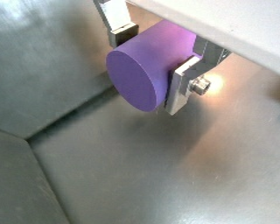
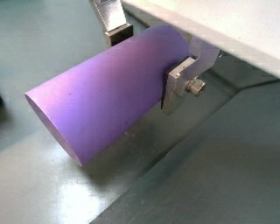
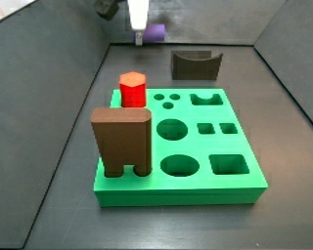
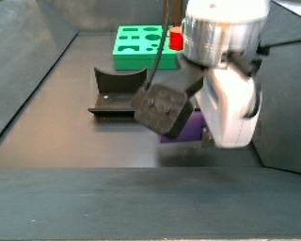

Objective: Pick up the round object. Move up. Place the round object on the fixture. Regrasp the round object. Move to above the board. Insert the round object.
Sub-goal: Move up, then place the round object on the fixture.

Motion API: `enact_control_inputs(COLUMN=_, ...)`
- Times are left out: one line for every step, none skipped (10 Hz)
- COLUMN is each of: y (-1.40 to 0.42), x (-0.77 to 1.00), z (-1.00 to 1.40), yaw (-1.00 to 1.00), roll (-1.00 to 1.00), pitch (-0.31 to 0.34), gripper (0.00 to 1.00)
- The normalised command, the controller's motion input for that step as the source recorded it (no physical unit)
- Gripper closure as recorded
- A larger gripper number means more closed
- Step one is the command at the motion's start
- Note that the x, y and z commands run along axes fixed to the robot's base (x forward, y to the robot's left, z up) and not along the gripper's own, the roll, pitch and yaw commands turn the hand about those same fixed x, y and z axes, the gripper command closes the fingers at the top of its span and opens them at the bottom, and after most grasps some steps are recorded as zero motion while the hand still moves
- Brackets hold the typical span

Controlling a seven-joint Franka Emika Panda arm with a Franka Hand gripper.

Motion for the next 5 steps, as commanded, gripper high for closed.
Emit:
enact_control_inputs(y=0.01, x=-0.01, z=0.35, yaw=-0.01, roll=0.05, pitch=0.045, gripper=1.0)
enact_control_inputs(y=0.01, x=-0.02, z=0.26, yaw=-0.01, roll=0.05, pitch=0.053, gripper=1.0)
enact_control_inputs(y=0.0, x=0.0, z=1.0, yaw=0.0, roll=0.0, pitch=0.0, gripper=1.0)
enact_control_inputs(y=0.0, x=0.0, z=1.0, yaw=0.0, roll=0.0, pitch=0.015, gripper=1.0)
enact_control_inputs(y=0.0, x=-0.01, z=1.0, yaw=0.0, roll=0.0, pitch=0.034, gripper=1.0)
